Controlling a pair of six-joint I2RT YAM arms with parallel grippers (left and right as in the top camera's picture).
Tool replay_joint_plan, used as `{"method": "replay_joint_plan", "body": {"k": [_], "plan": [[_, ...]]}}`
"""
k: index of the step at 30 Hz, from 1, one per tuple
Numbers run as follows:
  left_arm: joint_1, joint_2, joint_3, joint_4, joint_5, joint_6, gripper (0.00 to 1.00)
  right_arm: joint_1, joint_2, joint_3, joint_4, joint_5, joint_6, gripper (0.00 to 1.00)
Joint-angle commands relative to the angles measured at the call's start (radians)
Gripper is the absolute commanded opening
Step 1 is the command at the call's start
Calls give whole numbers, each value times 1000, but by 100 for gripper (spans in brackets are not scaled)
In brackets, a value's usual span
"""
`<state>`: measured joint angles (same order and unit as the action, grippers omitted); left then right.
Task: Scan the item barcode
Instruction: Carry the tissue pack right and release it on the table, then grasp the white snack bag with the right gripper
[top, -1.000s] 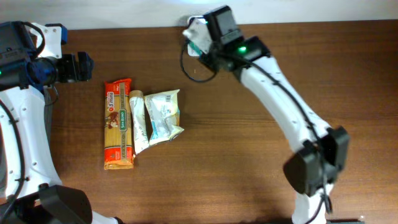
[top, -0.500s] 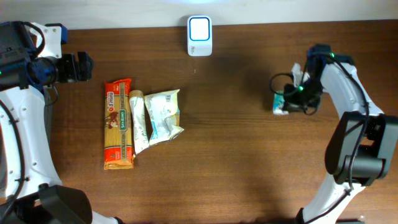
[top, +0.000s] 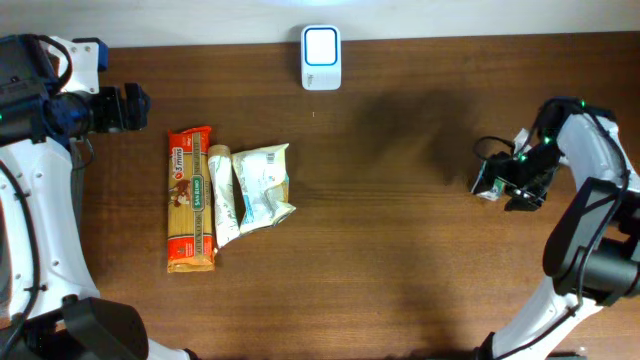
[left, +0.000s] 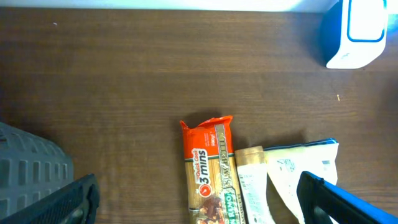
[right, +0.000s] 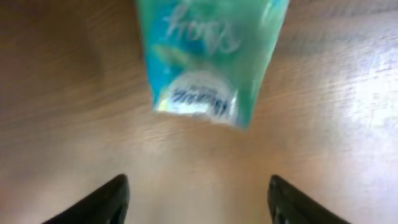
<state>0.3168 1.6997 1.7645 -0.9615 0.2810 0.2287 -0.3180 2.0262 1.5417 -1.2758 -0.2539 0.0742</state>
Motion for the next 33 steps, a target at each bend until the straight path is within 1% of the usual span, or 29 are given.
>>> {"method": "replay_joint_plan", "body": {"k": [1, 4, 5, 6, 7, 8, 9, 10, 12, 13, 14, 15, 18, 19, 22, 27, 30, 33], "plan": [[7, -21, 5, 1, 8, 16, 99, 106, -13, 178, -68, -64, -18, 71], [7, -21, 5, 1, 8, 16, 99, 213, -13, 233, -34, -200, -17, 71], [7, -21, 5, 1, 8, 16, 99, 282, -9, 233, 23, -312, -17, 79], [7, -21, 5, 1, 8, 16, 99, 333, -7, 230, 61, -369, -15, 84], [7, -21, 5, 1, 8, 16, 99, 385, -5, 226, 96, -417, -13, 93], [7, -21, 5, 1, 8, 16, 99, 446, -5, 224, 132, -459, -12, 100], [7, -21, 5, 1, 8, 16, 99, 517, -5, 224, 174, -469, 26, 100], [7, -21, 5, 1, 8, 16, 99, 612, -3, 224, 248, -468, 89, 93], [7, -21, 5, 1, 8, 16, 99, 706, 2, 224, 327, -439, 146, 79], [7, -21, 5, 1, 8, 16, 99, 798, 11, 224, 393, -349, 230, 65], [7, -21, 5, 1, 8, 16, 99, 843, 21, 224, 420, -300, 278, 52], [7, -21, 5, 1, 8, 16, 99, 894, 32, 224, 449, -274, 311, 44], [7, -21, 5, 1, 8, 16, 99, 1004, 64, 224, 557, -250, 383, 35], [7, -21, 5, 1, 8, 16, 99, 1044, 84, 224, 600, -196, 416, 32], [7, -21, 5, 1, 8, 16, 99, 1109, 147, 224, 659, -133, 440, 32], [7, -21, 5, 1, 8, 16, 99, 1130, 174, 224, 667, -130, 440, 33], [7, -21, 5, 1, 8, 16, 99, 1130, 174, 224, 634, -121, 439, 33], [7, -21, 5, 1, 8, 16, 99, 1128, 174, 224, 525, 5, 428, 33]]}}
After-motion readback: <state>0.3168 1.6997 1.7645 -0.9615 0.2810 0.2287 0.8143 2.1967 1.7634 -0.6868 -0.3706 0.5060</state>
